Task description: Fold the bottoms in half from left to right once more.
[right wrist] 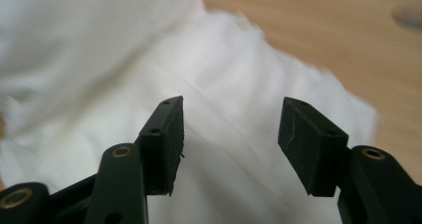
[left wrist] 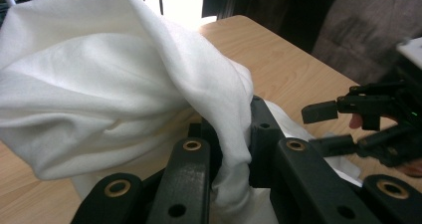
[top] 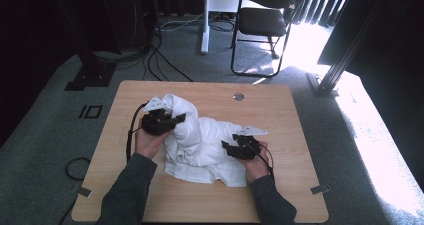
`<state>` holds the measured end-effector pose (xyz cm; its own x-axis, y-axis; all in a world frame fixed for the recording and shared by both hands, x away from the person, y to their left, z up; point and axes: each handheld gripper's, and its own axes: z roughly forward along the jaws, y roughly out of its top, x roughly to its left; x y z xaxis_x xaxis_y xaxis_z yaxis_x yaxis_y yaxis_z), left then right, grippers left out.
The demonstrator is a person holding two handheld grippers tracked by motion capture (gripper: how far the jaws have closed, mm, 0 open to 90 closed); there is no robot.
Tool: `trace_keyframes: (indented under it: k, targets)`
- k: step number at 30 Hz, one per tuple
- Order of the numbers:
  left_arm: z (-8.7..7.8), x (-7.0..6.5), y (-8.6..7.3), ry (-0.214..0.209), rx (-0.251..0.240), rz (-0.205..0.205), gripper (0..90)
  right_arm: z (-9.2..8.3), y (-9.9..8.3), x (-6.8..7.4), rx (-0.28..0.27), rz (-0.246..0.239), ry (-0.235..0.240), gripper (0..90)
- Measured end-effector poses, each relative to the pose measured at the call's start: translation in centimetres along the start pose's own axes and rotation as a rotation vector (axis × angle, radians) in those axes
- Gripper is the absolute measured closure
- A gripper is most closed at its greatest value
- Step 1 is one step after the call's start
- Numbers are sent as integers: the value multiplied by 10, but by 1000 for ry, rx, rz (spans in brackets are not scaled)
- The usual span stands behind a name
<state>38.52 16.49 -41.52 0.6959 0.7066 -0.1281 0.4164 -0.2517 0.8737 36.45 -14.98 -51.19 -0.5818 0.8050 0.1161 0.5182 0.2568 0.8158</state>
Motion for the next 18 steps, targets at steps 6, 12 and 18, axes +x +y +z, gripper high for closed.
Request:
trace_keyframes:
  k: [6,12,18]
  targets:
    - [15,-17,6,-34,20,44,832,21,-33,-14,142,36,-23,421]
    - [37,-44,12,-77,58,104,832,32,-32,3,130,-32,-54,434]
    - [78,-70,0,-122,133,156,831,36,-31,7,123,-48,-12,432]
